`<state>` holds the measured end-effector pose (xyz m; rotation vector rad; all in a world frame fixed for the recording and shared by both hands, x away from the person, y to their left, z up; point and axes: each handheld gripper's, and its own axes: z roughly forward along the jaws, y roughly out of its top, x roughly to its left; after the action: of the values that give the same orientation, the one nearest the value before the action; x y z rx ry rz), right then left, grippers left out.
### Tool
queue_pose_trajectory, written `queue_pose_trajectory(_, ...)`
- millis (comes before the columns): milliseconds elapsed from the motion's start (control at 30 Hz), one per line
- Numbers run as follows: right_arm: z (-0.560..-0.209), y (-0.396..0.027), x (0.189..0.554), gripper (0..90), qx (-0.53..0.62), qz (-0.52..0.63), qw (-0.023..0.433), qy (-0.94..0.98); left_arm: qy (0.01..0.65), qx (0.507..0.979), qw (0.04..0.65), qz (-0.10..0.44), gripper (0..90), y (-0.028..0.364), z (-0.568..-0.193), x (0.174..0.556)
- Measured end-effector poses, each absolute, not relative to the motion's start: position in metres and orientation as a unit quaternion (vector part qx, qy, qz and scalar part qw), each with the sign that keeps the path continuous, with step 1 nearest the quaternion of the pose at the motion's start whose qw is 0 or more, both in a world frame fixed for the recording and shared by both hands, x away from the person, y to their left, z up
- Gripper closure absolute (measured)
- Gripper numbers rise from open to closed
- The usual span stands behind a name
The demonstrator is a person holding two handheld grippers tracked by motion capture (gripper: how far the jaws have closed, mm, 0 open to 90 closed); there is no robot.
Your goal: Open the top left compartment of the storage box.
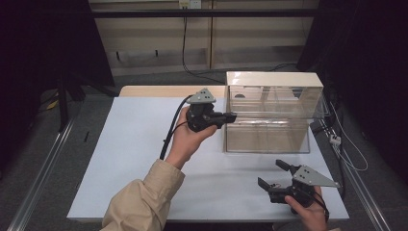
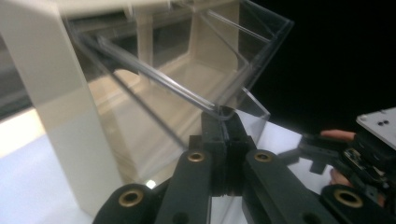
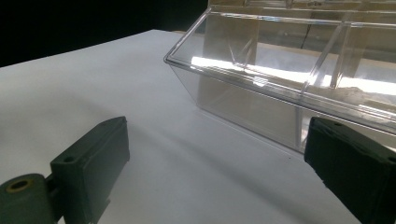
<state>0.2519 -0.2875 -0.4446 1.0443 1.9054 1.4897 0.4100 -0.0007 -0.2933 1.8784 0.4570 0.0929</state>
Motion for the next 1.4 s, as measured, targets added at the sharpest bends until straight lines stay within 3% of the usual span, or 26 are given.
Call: queue_pose_trajectory(1400, -0.445, -0.290, 0.256, 6.6, 0.388, 0.531, 0.217, 0.722, 0.199, 0.800, 0.564, 0.055, 90.0, -0.009, -0.255, 0.439)
